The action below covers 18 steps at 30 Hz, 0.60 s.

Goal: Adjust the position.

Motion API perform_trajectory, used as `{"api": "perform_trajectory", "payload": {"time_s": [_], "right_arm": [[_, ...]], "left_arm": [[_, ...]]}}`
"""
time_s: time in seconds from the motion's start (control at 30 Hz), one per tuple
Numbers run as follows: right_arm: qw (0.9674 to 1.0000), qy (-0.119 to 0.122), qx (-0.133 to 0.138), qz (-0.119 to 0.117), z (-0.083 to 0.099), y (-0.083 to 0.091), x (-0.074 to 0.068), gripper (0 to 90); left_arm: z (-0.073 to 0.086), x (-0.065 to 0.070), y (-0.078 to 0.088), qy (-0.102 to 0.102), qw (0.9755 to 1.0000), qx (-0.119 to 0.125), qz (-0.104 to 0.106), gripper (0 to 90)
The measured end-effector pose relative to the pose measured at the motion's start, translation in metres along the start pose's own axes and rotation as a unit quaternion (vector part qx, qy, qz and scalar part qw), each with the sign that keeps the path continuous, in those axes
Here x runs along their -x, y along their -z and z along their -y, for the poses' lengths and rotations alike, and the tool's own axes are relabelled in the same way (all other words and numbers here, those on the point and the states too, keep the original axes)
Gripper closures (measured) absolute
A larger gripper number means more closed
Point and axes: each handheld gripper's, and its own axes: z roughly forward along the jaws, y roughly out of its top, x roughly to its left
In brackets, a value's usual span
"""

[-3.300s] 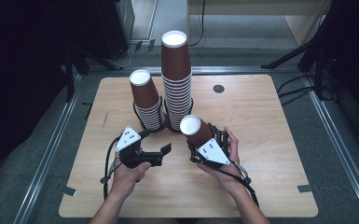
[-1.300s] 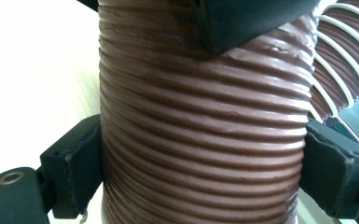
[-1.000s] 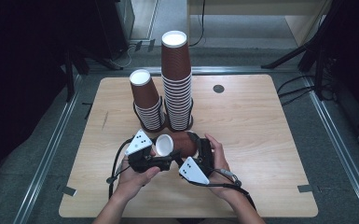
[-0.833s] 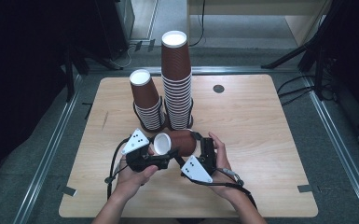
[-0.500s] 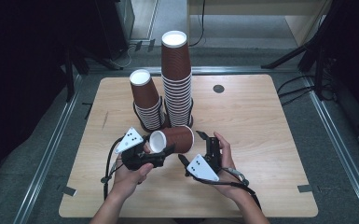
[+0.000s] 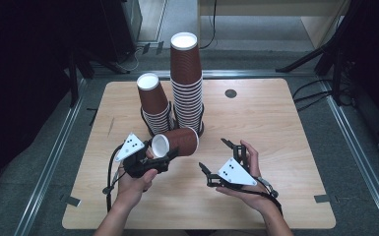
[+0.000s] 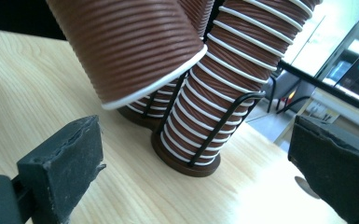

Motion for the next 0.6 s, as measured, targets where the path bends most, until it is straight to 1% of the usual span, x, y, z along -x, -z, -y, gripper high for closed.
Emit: {"api": "perform_trajectory", "payload": {"time_s": [0.03,0.13,0.17,0.23,0.27,0.37,0.43,0.5,0.53,0.57,0.6], "right_arm": [[1.0,-0.008,0.0,-0.001,-0.001,0.001,0.0,3.1],[0.9988,-0.048,-0.001,-0.002,-0.002,0.001,0.0,3.1],[0.9977,-0.068,0.002,-0.003,-0.003,0.002,0.0,3.2],[0.9956,-0.093,0.008,-0.001,-0.005,0.002,0.0,5.4],[0.9935,-0.113,0.014,0.002,-0.006,0.003,0.0,6.5],[0.9895,-0.143,0.021,-0.002,-0.01,0.005,-0.001,6.8],[0.9859,-0.165,0.026,-0.005,-0.012,0.006,-0.002,6.9],[0.9812,-0.191,0.028,-0.01,-0.015,0.007,-0.003,7.2],[0.978,-0.206,0.029,-0.012,-0.016,0.007,-0.004,8.4],[0.9759,-0.216,0.028,-0.012,-0.017,0.008,-0.004,9.6],[0.9722,-0.233,0.024,-0.012,-0.019,0.008,-0.003,11.5]], "left_arm": [[0.001,0.0,-0.001,0.001,1.0,0.001,-0.003,21.8],[0.002,0.001,-0.003,-0.001,1.0,-0.001,-0.004,21.8],[0.002,0.001,-0.004,-0.002,1.0,-0.001,-0.005,21.8],[0.002,0.001,-0.004,-0.002,1.0,-0.001,-0.005,21.8],[0.002,0.001,-0.004,-0.002,1.0,0.0,-0.005,21.8],[0.003,0.001,-0.004,-0.001,1.0,0.001,-0.004,21.8],[0.003,-0.001,-0.003,-0.001,1.0,0.003,-0.004,21.8],[0.003,-0.002,-0.003,0.001,1.0,0.003,-0.003,21.8],[0.003,-0.002,-0.003,0.001,1.0,0.004,-0.003,21.8],[0.003,-0.003,-0.003,0.003,1.0,0.004,-0.003,21.8],[0.004,-0.003,-0.004,0.004,1.0,0.005,-0.004,21.8]]}}
